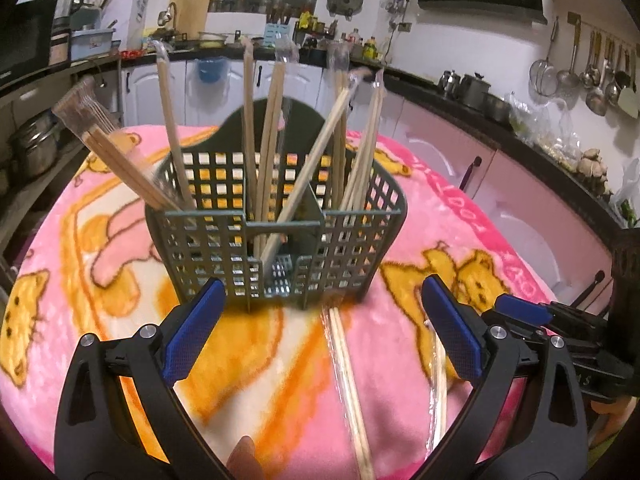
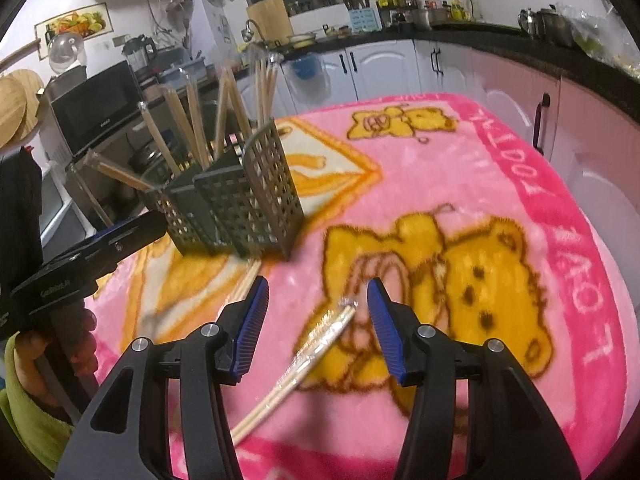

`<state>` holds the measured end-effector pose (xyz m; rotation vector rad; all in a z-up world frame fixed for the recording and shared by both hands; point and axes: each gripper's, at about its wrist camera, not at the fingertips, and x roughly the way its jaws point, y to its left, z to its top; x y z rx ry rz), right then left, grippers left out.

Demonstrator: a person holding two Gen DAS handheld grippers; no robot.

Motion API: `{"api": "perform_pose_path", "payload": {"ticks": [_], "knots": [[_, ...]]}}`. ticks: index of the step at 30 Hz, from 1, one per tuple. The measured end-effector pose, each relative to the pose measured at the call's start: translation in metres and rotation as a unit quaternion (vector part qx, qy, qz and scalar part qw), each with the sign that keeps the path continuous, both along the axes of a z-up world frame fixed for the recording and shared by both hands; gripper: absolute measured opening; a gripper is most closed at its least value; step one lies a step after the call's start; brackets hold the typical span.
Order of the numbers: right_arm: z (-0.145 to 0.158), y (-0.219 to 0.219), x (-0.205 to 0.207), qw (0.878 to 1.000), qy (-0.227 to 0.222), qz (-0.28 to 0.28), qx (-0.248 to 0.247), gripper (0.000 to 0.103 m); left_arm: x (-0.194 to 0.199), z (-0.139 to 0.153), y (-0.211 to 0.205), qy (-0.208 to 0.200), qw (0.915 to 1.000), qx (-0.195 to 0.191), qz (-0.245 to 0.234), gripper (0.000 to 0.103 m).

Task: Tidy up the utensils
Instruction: 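Withdraw both open grippers and move them down toward the wrapped chopsticks, then close the left gripper on a chopstick while the right gripper grasps another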

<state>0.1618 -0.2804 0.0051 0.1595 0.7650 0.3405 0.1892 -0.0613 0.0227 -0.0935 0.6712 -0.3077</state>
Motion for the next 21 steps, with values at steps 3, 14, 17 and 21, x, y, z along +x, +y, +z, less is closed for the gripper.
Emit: {"api": "perform_pose_path", "payload": {"ticks": [3, 14, 17, 21], "knots": [[-0.010, -0.001, 0.002, 1.000, 0.018, 0.000, 0.000, 0.049, 0.002, -0.008, -0.005, 0.011, 0.9999, 0.008, -0.002, 0.091], [-0.036, -0.004, 0.022, 0.998, 0.061, -0.002, 0.001, 0.049, 0.016, -0.041, -0.019, 0.062, 0.9975, 0.032, -0.007, 0.088], [-0.041, -0.004, 0.030, 0.998, 0.070, 0.001, 0.002, 0.049, 0.020, -0.050, -0.024, 0.075, 0.9963, 0.041, -0.008, 0.077], [-0.048, -0.001, 0.041, 0.997, 0.076, 0.006, -0.006, 0.049, 0.028, -0.062, -0.027, 0.098, 0.9941, 0.044, -0.008, 0.063]]}}
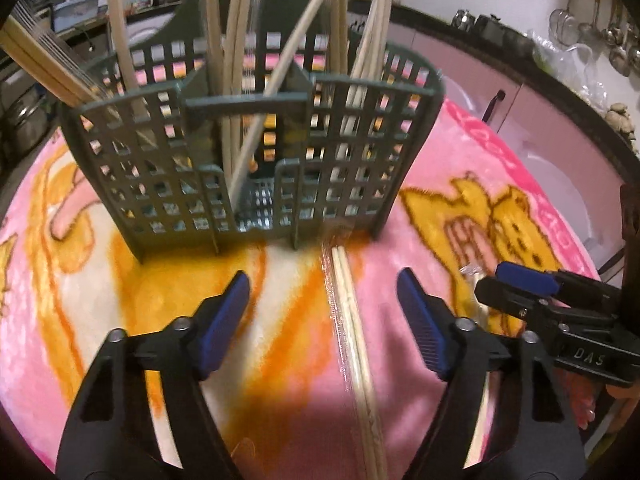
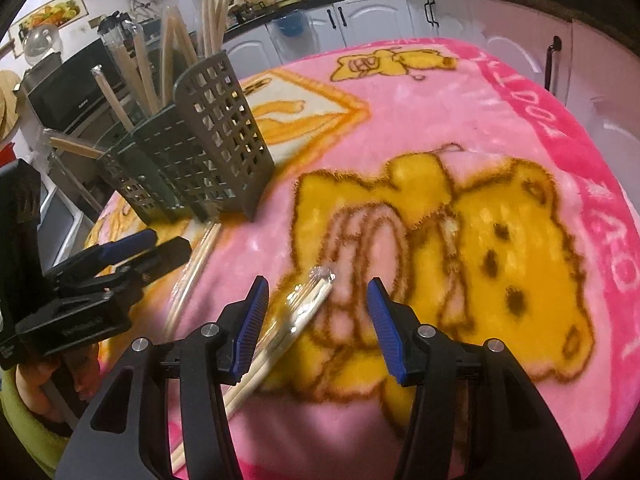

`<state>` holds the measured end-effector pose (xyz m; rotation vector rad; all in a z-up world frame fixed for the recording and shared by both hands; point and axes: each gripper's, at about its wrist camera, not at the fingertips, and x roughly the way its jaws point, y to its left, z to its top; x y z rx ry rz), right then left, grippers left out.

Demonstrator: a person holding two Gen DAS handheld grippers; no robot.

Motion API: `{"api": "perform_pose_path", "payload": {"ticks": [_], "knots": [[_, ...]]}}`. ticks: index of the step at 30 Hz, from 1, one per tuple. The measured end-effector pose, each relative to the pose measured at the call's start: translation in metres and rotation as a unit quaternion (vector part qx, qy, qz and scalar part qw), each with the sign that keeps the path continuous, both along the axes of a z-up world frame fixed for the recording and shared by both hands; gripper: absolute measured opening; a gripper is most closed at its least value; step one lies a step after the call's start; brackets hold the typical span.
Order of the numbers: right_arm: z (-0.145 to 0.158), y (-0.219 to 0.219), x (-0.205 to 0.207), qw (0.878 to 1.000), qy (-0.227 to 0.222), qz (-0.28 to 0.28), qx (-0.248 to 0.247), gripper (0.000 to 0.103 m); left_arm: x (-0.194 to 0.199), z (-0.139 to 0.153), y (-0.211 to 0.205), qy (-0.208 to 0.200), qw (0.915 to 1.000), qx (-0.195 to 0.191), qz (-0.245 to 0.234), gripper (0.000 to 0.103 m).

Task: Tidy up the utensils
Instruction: 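Close the left gripper on a chopstick while the right gripper grasps another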

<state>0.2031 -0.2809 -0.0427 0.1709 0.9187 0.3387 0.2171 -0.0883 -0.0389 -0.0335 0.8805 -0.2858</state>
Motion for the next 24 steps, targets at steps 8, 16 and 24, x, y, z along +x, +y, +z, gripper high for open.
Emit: {"api": "perform_pose_path", "payload": {"ticks": [8, 16, 24], "knots": [[-0.006, -0.002, 0.001, 1.000, -0.014, 0.000, 0.008, 0.012, 0.015, -0.015, -0.008, 0.025, 0.9996, 0.008, 0.011, 0.052], [0.008, -0.008, -0.014, 0.998, -0.053, 0.004, 0.031, 0.007, 0.019, -0.018, -0.016, 0.014, 0.9985, 0.050, 0.018, 0.033], [0.029, -0.005, -0.029, 0.996, -0.087, 0.004, 0.035, 0.006, 0.017, -0.014, 0.011, 0.030, 0.9991, 0.006, 0.028, 0.009]]}}
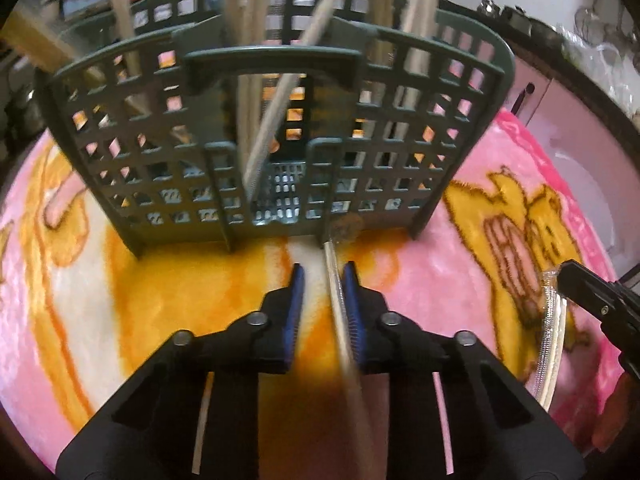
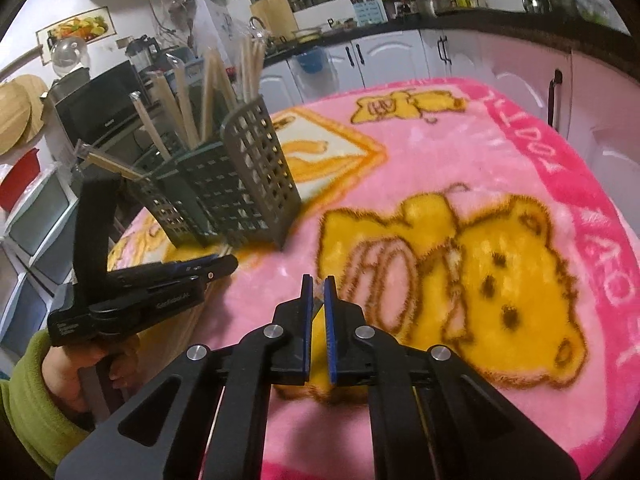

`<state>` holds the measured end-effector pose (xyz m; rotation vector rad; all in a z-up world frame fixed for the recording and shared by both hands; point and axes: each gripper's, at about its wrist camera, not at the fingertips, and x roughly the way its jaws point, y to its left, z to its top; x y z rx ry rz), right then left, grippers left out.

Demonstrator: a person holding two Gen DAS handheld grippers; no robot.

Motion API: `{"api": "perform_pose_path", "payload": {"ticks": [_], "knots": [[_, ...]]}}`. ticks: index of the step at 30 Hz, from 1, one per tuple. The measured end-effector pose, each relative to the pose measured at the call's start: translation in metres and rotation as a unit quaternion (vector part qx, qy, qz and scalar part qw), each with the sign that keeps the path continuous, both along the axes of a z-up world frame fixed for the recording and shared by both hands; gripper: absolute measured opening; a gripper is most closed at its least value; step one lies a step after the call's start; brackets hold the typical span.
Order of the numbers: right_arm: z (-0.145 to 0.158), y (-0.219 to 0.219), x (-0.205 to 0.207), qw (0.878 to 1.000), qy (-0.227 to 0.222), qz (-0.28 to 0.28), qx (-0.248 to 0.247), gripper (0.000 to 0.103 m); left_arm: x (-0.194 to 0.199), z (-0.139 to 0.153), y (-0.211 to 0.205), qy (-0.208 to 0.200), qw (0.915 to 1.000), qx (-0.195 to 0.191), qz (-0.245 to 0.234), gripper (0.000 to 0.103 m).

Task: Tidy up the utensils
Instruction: 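Close the left gripper on a chopstick while the right gripper grasps another, then lift both held chopsticks and carry them above the green caddy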

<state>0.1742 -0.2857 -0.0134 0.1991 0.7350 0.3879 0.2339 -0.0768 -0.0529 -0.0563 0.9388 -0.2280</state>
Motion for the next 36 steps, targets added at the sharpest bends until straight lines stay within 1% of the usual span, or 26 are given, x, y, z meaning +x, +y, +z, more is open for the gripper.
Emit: {"api": "perform_pose_path", "payload": {"ticks": [2, 5, 7, 12, 14, 21, 25, 33, 36], "knots": [[0.007, 0.002, -0.003, 1.000, -0.010, 0.001, 0.002, 0.005, 0.000, 0.003, 0.010, 0.007, 0.9997, -0.024, 0.003, 0.003], [0.022, 0.007, -0.009, 1.000, -0.031, 0.005, 0.002, 0.005, -0.005, 0.011, 0.025, 0.009, 0.9981, -0.061, 0.008, 0.003], [0.030, 0.010, -0.012, 0.999, -0.042, 0.008, 0.002, 0.005, -0.012, 0.021, 0.032, -0.004, 0.9975, -0.070, 0.009, 0.003], [0.056, 0.022, -0.020, 0.997, -0.070, 0.024, 0.006, 0.005, -0.030, 0.059, 0.048, -0.056, 0.9938, -0.096, 0.008, 0.003], [0.068, 0.027, -0.022, 0.996, -0.084, 0.030, 0.006, 0.004, -0.034, 0.072, 0.049, -0.075, 0.9915, -0.106, 0.009, 0.003], [0.106, 0.042, -0.032, 0.990, -0.133, 0.043, 0.005, 0.004, -0.050, 0.117, 0.067, -0.142, 0.9815, -0.128, 0.014, 0.003], [0.123, 0.050, -0.033, 0.987, -0.153, 0.049, 0.005, 0.004, -0.052, 0.133, 0.073, -0.166, 0.9764, -0.137, 0.018, 0.003], [0.161, 0.055, -0.030, 0.978, -0.200, 0.041, 0.034, 0.004, -0.055, 0.170, 0.080, -0.212, 0.9659, -0.147, 0.021, 0.003], [0.174, 0.056, -0.029, 0.974, -0.222, 0.035, 0.035, 0.004, -0.056, 0.183, 0.084, -0.229, 0.9618, -0.149, 0.022, 0.003]]}}
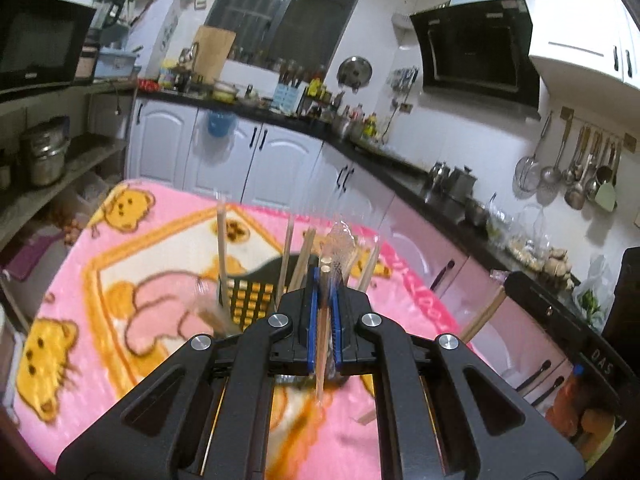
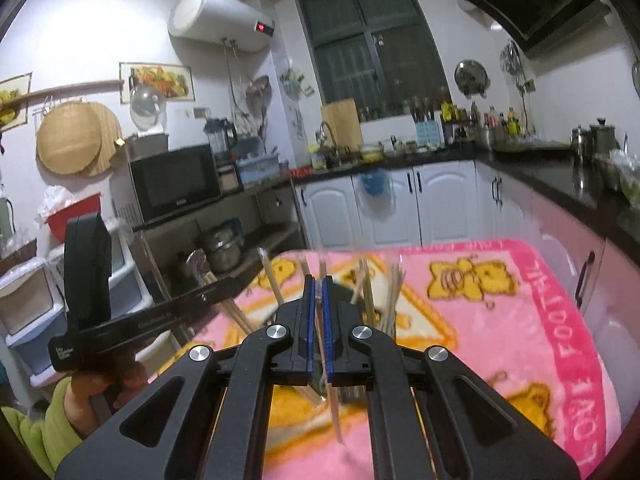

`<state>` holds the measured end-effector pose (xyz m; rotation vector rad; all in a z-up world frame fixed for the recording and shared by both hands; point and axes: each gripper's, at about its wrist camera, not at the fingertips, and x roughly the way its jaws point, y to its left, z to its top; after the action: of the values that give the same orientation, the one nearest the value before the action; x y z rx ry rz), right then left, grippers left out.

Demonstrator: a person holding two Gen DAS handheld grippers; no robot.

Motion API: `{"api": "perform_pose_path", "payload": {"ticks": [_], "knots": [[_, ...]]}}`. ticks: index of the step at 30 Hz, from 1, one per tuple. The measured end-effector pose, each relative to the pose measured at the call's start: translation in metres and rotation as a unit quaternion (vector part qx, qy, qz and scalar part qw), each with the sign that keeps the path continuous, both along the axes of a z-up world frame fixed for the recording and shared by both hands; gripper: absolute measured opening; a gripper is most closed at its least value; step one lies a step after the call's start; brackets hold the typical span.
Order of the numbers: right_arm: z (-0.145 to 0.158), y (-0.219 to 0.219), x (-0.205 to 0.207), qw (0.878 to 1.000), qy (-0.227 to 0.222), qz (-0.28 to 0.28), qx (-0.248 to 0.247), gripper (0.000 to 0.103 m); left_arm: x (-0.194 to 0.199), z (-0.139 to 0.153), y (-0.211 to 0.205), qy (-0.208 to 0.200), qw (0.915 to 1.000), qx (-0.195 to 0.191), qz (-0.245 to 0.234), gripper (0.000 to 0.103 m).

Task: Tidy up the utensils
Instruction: 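Lift both held chopsticks and carry them above the green caddy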

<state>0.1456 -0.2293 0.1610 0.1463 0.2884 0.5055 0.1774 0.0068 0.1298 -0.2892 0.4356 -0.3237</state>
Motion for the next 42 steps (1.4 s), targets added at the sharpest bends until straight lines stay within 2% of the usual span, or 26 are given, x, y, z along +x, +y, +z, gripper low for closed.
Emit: {"api": "perform_pose_path", "payload": {"ticks": [13, 23, 27, 34, 42], "knots": [[0.034, 0.008, 0.016, 0.999, -0.047, 0.000, 0.006, 0.004, 0.000, 0.045, 0.012, -0.060, 0.9980, -0.003, 0.016, 0.003], [0.060, 0.017, 0.028, 0.997, -0.081, -0.002, 0.013, 0.004, 0.007, 0.057, 0.015, -0.098, 0.9933, 0.027, 0.056, 0.003], [0.067, 0.019, 0.037, 0.996, -0.091, -0.013, 0.013, 0.004, 0.012, 0.054, 0.017, -0.099, 0.9922, 0.033, 0.069, 0.003], [0.060, 0.021, 0.054, 0.995, -0.089, -0.039, -0.003, 0.004, 0.023, 0.043, 0.020, -0.090, 0.9918, 0.031, 0.085, 0.003], [0.026, 0.025, 0.082, 0.997, -0.047, -0.053, -0.008, 0.004, 0.037, 0.025, 0.016, -0.070, 0.9926, 0.033, 0.094, 0.003]]}}
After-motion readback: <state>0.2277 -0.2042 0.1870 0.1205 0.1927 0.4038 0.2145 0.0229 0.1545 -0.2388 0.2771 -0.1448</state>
